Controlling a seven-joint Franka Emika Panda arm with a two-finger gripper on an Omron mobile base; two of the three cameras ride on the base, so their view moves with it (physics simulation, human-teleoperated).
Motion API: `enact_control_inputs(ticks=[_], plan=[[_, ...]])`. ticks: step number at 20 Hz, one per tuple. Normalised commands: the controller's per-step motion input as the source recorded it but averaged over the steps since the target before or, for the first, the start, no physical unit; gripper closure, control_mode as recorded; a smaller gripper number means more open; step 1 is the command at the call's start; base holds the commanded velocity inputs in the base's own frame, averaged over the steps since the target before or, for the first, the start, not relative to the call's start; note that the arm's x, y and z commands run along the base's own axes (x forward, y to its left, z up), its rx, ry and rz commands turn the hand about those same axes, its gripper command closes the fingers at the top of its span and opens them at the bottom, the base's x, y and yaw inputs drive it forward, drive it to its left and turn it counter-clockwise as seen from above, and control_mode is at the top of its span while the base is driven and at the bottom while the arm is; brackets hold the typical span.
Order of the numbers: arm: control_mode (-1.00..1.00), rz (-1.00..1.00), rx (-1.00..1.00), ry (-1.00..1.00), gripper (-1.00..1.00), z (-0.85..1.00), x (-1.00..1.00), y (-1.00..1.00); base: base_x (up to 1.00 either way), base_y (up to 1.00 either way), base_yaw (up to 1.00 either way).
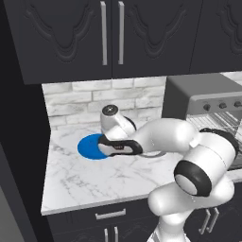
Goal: Open the toaster oven door. Place the baguette on the bottom rack in the toaster oven and place the steak on the top rack.
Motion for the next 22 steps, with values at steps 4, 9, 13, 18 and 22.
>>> enact_control_inputs(ticks=[4, 9, 13, 18, 22], plan=[[-1.0, -0.15, 0.18, 0.04, 1.0, 0.3, -0.4, -0.29, 0.0, 0.0, 0.0], [-1.0, -0.08, 0.1, 0.05, 1.0, 0.3, -0.42, -0.3, 0.0, 0.0, 0.0], [-1.0, -0.05, 0.0, 0.11, 1.0, 0.32, -0.36, -0.27, 0.0, 0.0, 0.0], [-1.0, -0.05, 0.0, 0.08, 1.0, 0.34, -0.33, -0.3, 0.0, 0.0, 0.0], [-1.0, -0.06, 0.0, 0.01, 1.0, 0.34, -0.41, -0.33, 0.0, 0.0, 0.0]])
